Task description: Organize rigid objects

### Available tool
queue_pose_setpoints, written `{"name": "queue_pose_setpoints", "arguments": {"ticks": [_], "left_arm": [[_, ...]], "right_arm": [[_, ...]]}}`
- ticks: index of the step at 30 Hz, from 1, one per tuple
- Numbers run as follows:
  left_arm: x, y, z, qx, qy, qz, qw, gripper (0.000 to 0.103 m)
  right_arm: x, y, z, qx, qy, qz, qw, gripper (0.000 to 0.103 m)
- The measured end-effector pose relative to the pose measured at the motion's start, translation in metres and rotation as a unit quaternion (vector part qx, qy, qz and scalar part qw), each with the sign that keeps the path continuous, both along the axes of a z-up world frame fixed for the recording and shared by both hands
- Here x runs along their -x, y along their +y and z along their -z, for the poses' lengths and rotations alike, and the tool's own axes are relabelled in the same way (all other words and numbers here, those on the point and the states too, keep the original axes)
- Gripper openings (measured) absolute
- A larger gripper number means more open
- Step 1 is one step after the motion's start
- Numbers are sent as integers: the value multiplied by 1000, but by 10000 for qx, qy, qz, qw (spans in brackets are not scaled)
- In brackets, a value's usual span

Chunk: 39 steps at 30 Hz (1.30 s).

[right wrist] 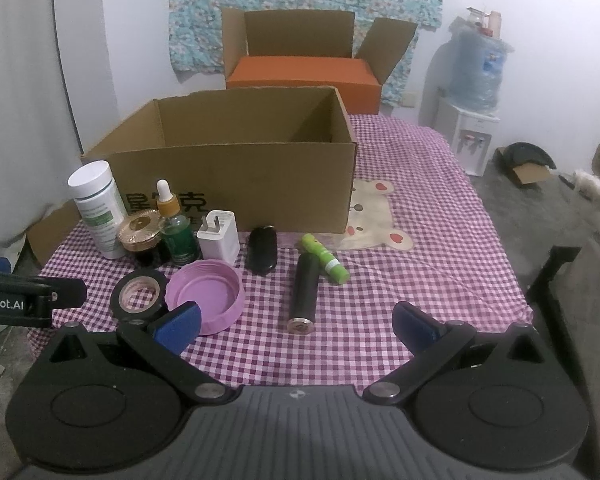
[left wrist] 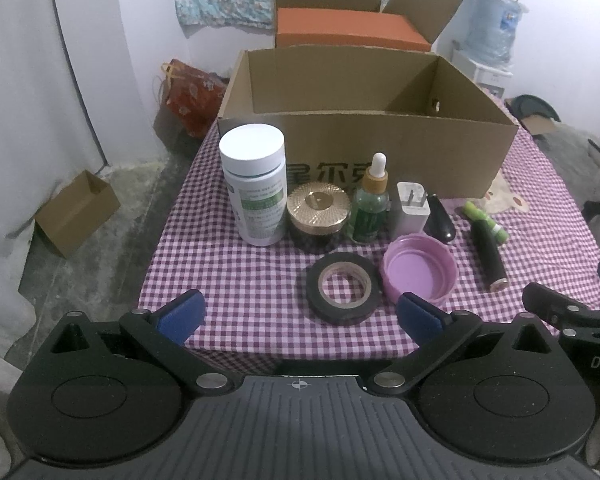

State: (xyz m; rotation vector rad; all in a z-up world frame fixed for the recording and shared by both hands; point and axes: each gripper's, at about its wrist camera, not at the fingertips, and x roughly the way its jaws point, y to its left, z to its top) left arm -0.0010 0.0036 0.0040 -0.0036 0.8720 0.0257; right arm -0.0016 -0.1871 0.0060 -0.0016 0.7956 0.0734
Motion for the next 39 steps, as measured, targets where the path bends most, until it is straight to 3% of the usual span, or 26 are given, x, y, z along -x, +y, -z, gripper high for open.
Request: {"name": "queue_pose_setpoints", "arguments": {"ticks": [39], "left_arm": [[-1, -2, 5, -59, 46, 63, 10000, 103]], "right_arm": [[-1, -3, 4, -102, 31, 43, 9999, 103]]}}
